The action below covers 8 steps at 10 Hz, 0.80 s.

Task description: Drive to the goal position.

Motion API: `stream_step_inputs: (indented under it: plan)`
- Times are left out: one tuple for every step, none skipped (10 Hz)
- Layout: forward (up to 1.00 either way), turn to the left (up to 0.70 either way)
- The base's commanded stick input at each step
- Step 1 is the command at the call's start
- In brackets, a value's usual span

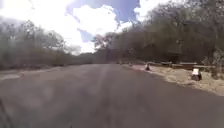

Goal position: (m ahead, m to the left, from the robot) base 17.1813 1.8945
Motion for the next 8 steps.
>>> stream_step_inputs:
  plan:
    - [0.70,0.00]
    - [0.70,0.00]
    - [0.70,0.00]
    - [0.70,0.00]
    - [0.70,0.00]
    - [0.70,0.00]
    - [0.70,0.00]
    - [0.70,0.00]
